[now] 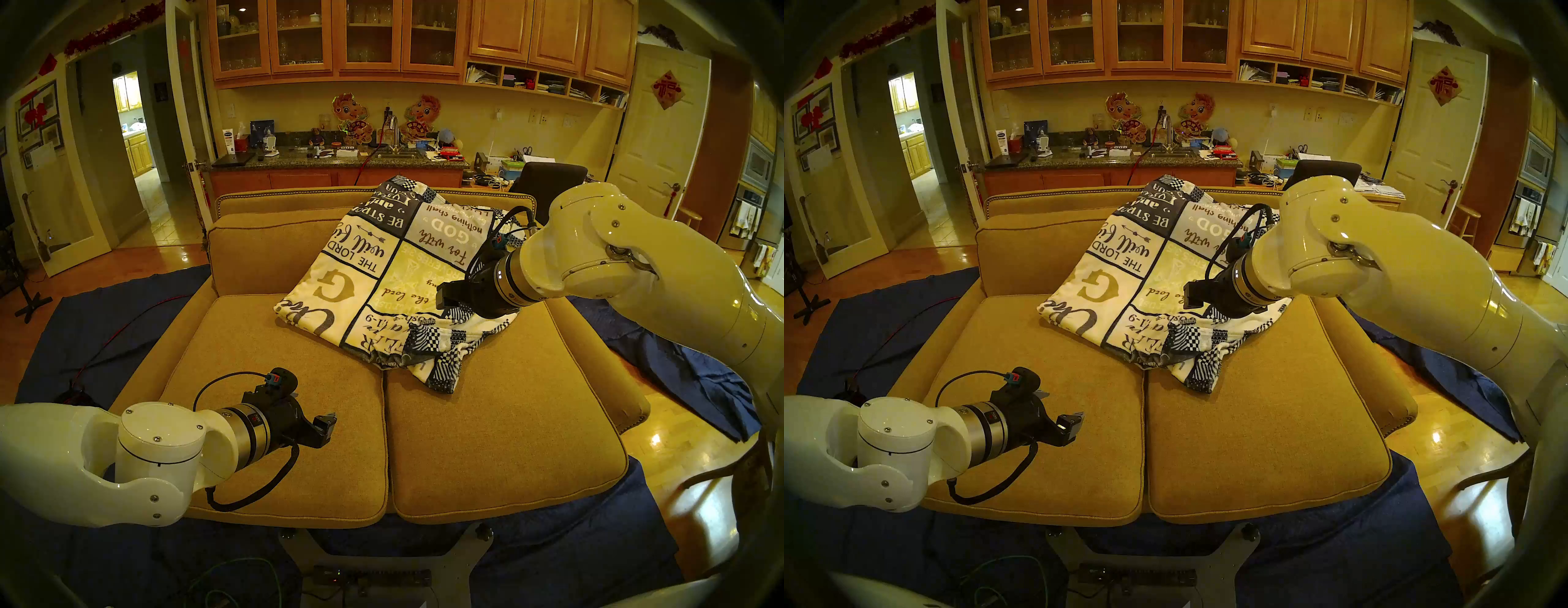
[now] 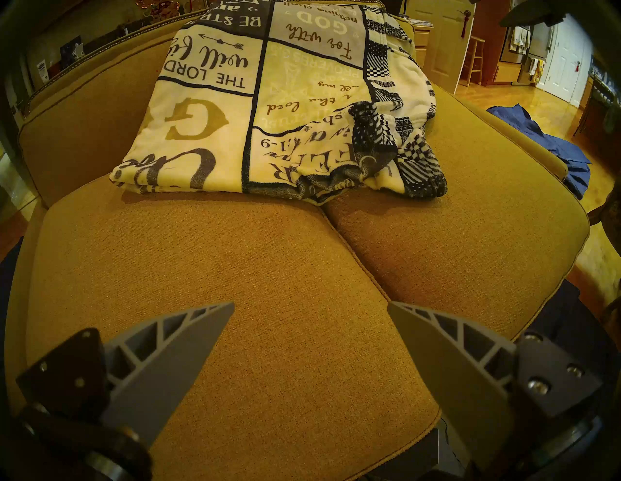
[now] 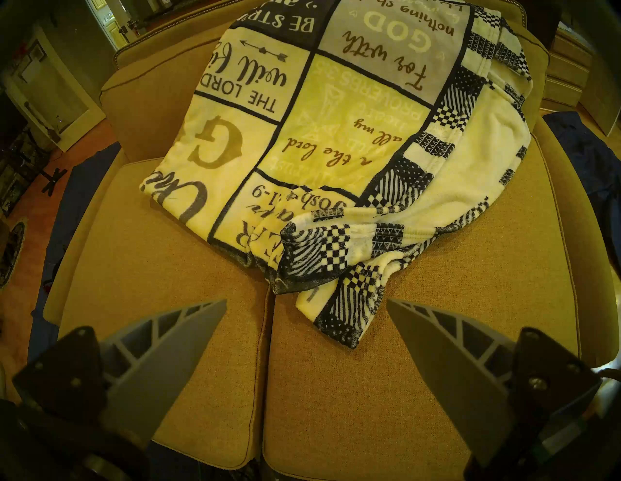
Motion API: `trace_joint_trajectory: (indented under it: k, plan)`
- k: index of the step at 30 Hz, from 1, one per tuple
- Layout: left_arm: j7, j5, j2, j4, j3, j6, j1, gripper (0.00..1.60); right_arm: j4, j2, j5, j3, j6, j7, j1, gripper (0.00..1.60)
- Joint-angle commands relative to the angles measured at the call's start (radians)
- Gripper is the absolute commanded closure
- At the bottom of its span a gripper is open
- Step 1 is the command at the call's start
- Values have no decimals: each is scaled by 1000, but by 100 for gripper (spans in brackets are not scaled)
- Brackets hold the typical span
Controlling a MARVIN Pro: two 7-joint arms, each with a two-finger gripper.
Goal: Fold the blanket in half twice
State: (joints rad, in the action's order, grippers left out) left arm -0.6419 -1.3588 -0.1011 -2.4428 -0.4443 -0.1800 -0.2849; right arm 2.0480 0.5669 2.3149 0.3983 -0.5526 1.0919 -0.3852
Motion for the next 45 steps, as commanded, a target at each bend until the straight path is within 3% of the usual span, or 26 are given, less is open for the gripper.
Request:
trace_joint_trajectory:
  k: [1, 5, 7, 13, 23, 24, 26, 30, 31, 33, 35, 36, 45]
  plan:
    - [13, 0, 0, -1, 7, -10, 8, 0, -1, -1, 1, 8, 2, -1, 8, 0]
    - [-48, 21, -33, -1, 5, -54, 8, 0, -1, 0, 12, 9, 14, 9, 7, 0]
    - [-63, 45, -29, -1, -3, -62, 1, 0, -14, 11, 83, 10, 50, 56, 5, 0]
    - [-98, 99, -8, 51, -54, 0, -38, 0, -16, 53, 169, -7, 155, 124, -20, 0]
    - [-36, 168, -3, 230, -95, 83, -37, 0, -86, 181, 272, -22, 329, 205, -36, 0]
    - [-49, 168, -2, 224, -98, 83, -35, 0, -82, 170, 280, -28, 326, 191, -35, 0]
    - [1, 187, -1, 284, -101, 101, -36, 0, -116, 222, 301, -28, 375, 219, -44, 0]
    - [60, 216, 0, 357, -104, 127, -28, 0, -145, 270, 313, -54, 416, 239, -56, 0]
    - [62, 222, 0, 360, -103, 126, -23, 0, -138, 258, 325, -64, 425, 225, -59, 0]
    - [108, 246, 1, 407, -97, 145, -16, 0, -168, 305, 327, -68, 449, 245, -64, 0]
    - [136, 261, 1, 428, -90, 149, -5, 0, -165, 300, 344, -80, 467, 228, -61, 0]
    - [164, 271, 1, 448, -85, 157, 0, 0, -186, 332, 345, -77, 476, 241, -61, 0]
    - [332, 341, -2, 458, -51, 224, 24, 0, -220, 413, 364, -110, 521, 282, -38, 0]
